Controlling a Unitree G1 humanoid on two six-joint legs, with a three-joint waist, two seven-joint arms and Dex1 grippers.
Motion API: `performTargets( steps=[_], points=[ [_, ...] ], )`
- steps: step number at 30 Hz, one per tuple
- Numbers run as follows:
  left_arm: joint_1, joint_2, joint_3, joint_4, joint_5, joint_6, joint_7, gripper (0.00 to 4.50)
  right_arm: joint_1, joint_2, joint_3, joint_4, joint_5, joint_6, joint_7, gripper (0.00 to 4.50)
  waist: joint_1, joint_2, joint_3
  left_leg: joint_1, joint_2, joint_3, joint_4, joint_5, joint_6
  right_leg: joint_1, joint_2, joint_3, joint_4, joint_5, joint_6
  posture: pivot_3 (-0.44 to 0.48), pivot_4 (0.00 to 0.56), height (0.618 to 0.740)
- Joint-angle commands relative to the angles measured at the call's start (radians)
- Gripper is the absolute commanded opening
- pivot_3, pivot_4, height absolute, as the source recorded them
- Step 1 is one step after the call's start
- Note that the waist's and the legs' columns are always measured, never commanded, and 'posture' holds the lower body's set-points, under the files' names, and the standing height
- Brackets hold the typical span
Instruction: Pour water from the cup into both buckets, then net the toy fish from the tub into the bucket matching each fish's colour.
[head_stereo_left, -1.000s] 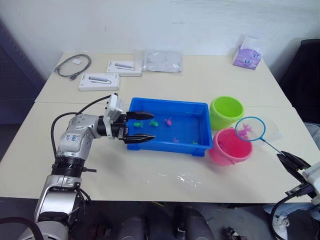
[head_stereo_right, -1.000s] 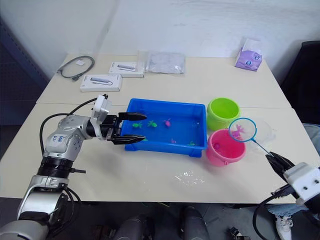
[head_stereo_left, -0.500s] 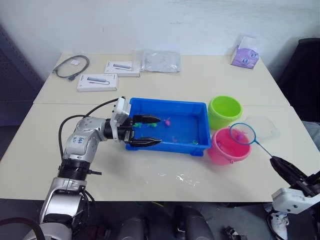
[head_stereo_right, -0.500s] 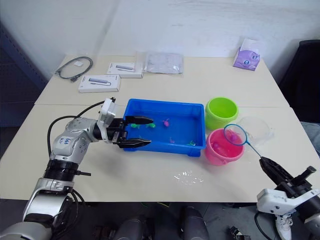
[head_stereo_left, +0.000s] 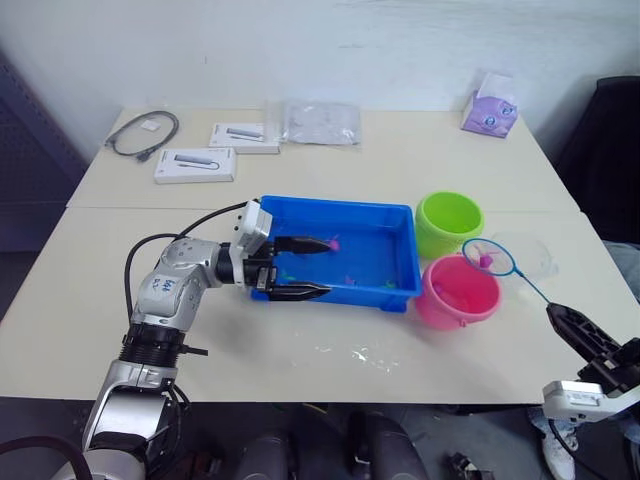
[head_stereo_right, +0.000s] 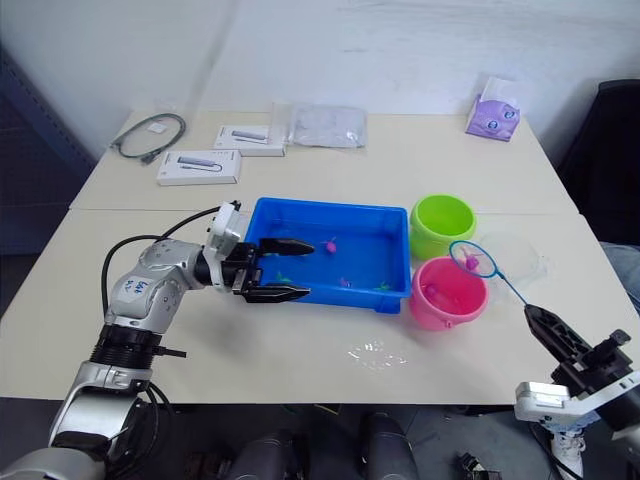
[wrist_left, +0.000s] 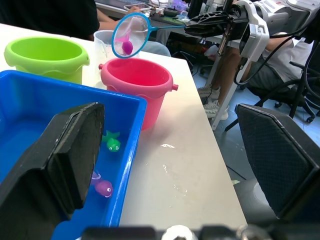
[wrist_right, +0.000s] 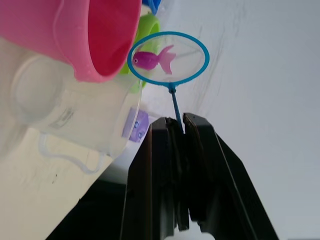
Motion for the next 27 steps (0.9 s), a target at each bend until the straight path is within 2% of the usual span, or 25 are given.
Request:
performTargets(
  steps=[1,5,10,13,20,27],
  points=[
    [-0.020,-0.001,-0.004,-0.042,-0.016,0.012,0.001,4.47,0.035,-0.001,0.030,-0.118,0.077,0.026,0.050,0.00,0.000,0.000,0.000,0.000,0.000,0.000,0.000,0.000,0.000,0.000,0.000,0.000,0.000,0.000,0.000,0.000,0.150,0.740],
    [-0.016,-0.009,-0.003,-0.052,-0.016,0.016,0.015,4.47,0.059,0.007,-0.022,-0.152,0.100,0.089,0.071,0.00,0.002,0.000,0.000,0.000,0.000,-0.001,0.000,0.000,0.000,0.000,0.000,0.000,0.000,0.000,0.000,0.000,0.150,0.740],
    [0.000,-0.017,-0.012,-0.077,-0.019,0.025,0.020,4.47,0.082,-0.018,0.047,-0.151,0.131,0.074,0.107,0.00,0.001,0.000,0.000,0.000,0.000,-0.001,0.000,0.000,0.000,0.000,0.000,0.000,0.000,0.000,0.000,0.000,0.150,0.740],
    [0.003,-0.018,0.000,-0.083,-0.022,0.025,0.038,4.47,0.105,0.003,0.006,-0.110,0.108,0.097,0.067,0.00,0.001,0.000,0.000,0.000,0.000,-0.001,0.000,0.000,0.000,0.000,0.000,0.000,0.000,0.000,0.000,0.000,0.150,0.740],
    [0.020,-0.013,-0.001,-0.098,-0.025,0.026,0.039,4.47,0.138,-0.037,0.010,-0.036,0.099,0.044,-0.017,0.00,0.001,0.000,0.000,0.000,0.000,-0.001,0.000,0.000,0.000,0.000,0.000,0.000,0.000,0.000,0.000,0.000,0.150,0.740],
    [0.015,-0.020,-0.001,-0.085,-0.020,0.010,0.045,4.47,0.164,-0.061,0.015,-0.036,0.096,0.002,-0.033,0.00,0.001,0.000,0.000,0.000,0.000,-0.001,0.000,0.000,0.000,0.000,0.000,0.000,0.000,0.000,0.000,0.000,0.150,0.740]
  ],
)
